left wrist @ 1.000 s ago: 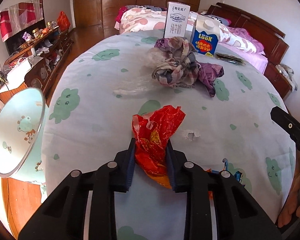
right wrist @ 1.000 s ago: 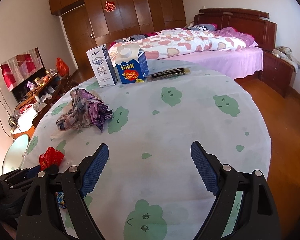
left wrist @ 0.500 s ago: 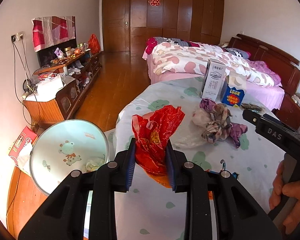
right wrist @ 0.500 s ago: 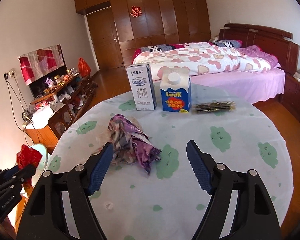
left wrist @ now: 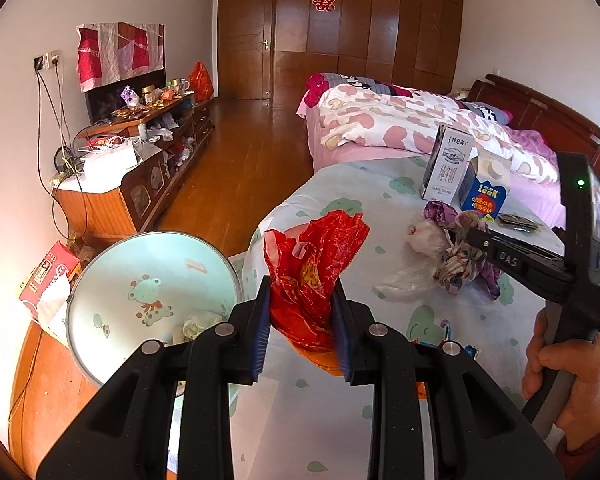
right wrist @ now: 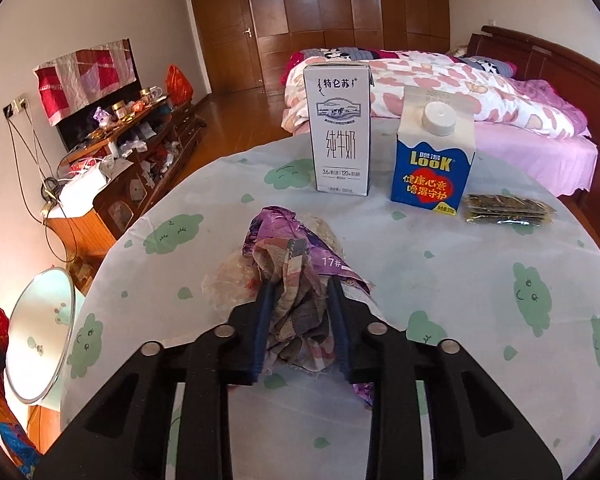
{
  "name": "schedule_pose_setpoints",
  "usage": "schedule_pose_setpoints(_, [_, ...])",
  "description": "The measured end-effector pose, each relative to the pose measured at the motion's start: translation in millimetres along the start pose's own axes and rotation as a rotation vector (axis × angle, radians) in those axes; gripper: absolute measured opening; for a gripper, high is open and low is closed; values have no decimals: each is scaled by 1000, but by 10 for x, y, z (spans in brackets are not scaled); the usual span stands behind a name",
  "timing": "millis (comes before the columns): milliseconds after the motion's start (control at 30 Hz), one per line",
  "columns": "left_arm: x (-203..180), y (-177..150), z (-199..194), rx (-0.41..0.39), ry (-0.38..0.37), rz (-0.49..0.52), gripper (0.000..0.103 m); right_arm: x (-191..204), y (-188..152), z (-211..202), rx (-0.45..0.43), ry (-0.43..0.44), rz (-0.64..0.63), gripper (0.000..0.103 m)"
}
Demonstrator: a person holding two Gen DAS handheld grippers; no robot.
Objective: Collect trash
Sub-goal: 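Hold the red bag up with the left tool while the right tool grasps the patterned cloth bundle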
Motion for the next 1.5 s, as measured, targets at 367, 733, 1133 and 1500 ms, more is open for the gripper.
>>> schedule_pose_setpoints(367, [-41,-5,-186,-31,22,29,28,3,-160,-782,-151,57,52,18])
schedule_pose_setpoints(733, [180,-23,-372,-57,81,26,28,118,-360,-1058,-145,52,42,18])
schedule_pose_setpoints(1133, [474,-71,-523,-70,118,-5,28,520,-482,-1215,-161,84,-29,18])
schedule_pose_setpoints(1500, [724,-71,-556,-76,147,-39,28,888,-487,-1255,-162,122,-83,18])
Point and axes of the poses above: each gripper's, at about its wrist camera, not at the fingertips, and z roughly the way its jaws point, x to its left, y to its top, the point moved 5 cm from there along z, roughly the way its jaws point, and after that the axes turned 3 degrees about -z, right-handed, at the moved point
